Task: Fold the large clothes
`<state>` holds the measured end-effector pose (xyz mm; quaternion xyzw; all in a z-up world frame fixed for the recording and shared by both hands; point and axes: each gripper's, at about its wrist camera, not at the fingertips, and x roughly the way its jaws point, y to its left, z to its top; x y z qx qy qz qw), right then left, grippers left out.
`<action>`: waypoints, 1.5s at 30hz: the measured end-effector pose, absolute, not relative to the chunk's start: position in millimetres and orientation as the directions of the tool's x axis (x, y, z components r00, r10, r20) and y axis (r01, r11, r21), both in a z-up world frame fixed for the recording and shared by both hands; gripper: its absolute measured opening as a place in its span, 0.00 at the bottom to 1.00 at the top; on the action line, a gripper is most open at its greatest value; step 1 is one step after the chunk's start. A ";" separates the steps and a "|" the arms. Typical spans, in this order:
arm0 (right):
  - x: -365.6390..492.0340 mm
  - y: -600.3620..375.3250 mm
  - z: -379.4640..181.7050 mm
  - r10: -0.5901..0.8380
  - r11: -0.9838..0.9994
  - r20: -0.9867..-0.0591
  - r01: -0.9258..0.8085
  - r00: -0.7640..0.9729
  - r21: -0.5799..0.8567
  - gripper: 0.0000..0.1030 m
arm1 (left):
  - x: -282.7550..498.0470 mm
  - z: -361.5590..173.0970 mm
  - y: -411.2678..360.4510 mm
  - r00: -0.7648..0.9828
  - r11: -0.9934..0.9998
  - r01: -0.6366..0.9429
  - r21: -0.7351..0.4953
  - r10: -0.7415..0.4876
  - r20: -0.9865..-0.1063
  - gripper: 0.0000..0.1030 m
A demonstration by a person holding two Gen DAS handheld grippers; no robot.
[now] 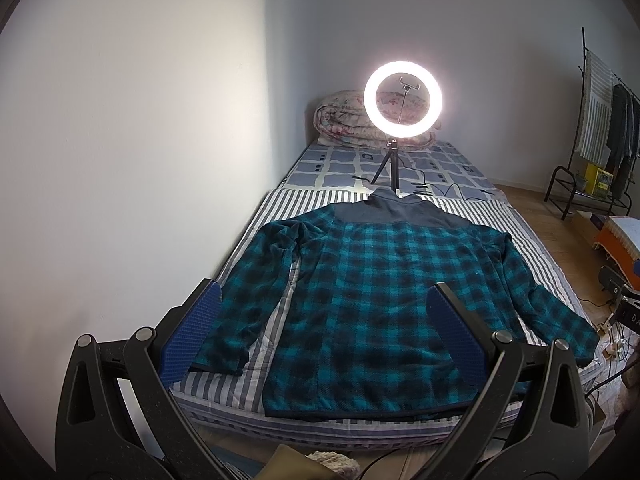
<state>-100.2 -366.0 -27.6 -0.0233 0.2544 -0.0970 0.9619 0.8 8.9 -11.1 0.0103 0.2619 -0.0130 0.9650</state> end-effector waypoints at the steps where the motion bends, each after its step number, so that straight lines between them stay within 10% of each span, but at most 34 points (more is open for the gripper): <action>1: -99.2 -364.3 -27.6 -0.196 0.981 -0.485 0.172 0.852 -0.095 1.00 | -0.2 -12.7 9.0 0.861 0.999 0.029 0.015 -0.017 -0.508 1.00; 28: -0.3 -260.7 -50.7 0.213 0.969 -0.502 -0.246 0.838 0.001 0.99 | -24.3 -58.7 93.1 0.832 0.992 -0.120 0.036 0.120 -0.542 1.00; 45: 127.0 -117.0 -117.7 0.560 0.786 -0.739 -0.523 0.375 0.330 0.50 | -31.3 -103.8 126.0 0.783 0.987 -0.132 -0.094 0.046 -0.620 0.88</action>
